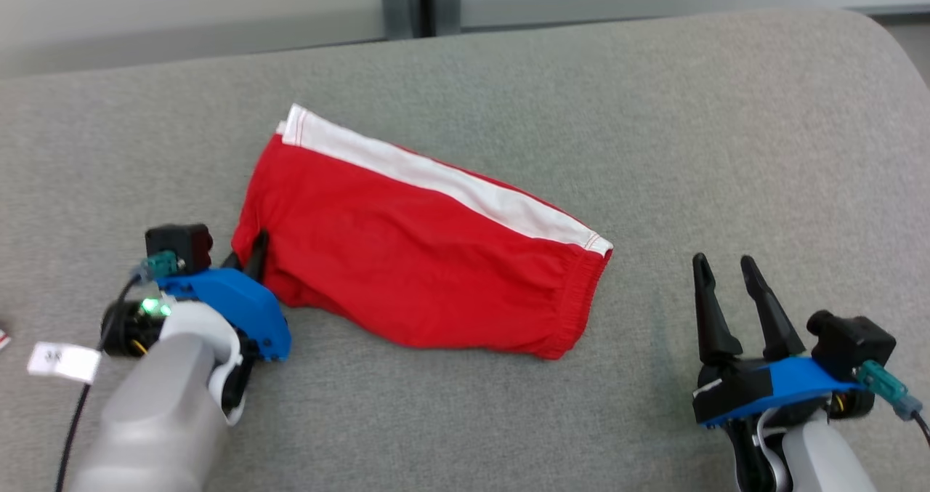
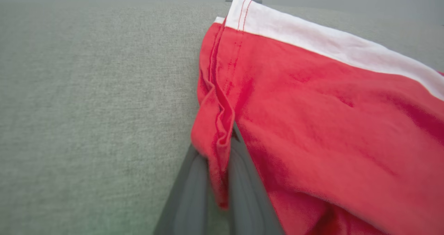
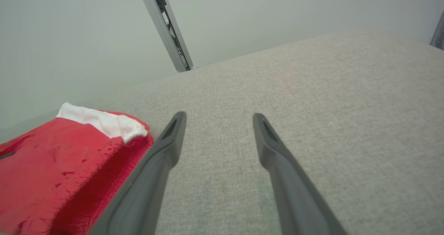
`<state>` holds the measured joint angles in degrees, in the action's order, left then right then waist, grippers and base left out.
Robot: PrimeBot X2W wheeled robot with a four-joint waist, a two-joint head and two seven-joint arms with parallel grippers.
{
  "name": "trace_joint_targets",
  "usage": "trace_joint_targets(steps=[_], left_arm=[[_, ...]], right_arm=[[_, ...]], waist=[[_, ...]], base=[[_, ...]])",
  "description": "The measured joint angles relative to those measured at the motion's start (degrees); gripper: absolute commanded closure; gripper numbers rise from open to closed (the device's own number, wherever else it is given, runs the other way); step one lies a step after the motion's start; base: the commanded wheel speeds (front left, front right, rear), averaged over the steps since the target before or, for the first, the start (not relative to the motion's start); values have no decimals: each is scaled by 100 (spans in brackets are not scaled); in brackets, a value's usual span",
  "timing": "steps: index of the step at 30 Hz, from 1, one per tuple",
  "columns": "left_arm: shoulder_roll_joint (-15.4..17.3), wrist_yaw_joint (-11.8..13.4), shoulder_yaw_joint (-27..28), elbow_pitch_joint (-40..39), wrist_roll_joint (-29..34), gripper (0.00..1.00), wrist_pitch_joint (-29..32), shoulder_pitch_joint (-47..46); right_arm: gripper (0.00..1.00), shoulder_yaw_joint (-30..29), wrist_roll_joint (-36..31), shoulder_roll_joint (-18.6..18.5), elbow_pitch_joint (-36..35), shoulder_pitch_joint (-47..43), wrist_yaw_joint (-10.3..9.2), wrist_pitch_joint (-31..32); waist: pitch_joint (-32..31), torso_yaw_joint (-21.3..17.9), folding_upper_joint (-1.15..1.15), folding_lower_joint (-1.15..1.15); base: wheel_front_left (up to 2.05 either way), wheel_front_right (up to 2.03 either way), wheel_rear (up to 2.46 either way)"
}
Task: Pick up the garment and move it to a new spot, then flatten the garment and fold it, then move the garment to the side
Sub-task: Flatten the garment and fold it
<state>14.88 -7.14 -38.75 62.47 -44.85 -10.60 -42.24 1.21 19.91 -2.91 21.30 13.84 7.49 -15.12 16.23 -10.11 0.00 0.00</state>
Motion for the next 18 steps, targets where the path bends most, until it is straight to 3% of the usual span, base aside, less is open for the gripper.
trace_joint_targets(steps=[12,18], left_arm=[[-510,113,304,11,-307,100,-424,1434],[-520,463,698,-783,4,98,-441,2150]], right_arm=[[0,-91,-268,1,391,-627,0,0],[0,-84,-581,3,508,-926,0,0]], waist=[[-1095,533,0,-1],[-1487,722,0,-1]], base=[[0,0,0],[0,0,0]])
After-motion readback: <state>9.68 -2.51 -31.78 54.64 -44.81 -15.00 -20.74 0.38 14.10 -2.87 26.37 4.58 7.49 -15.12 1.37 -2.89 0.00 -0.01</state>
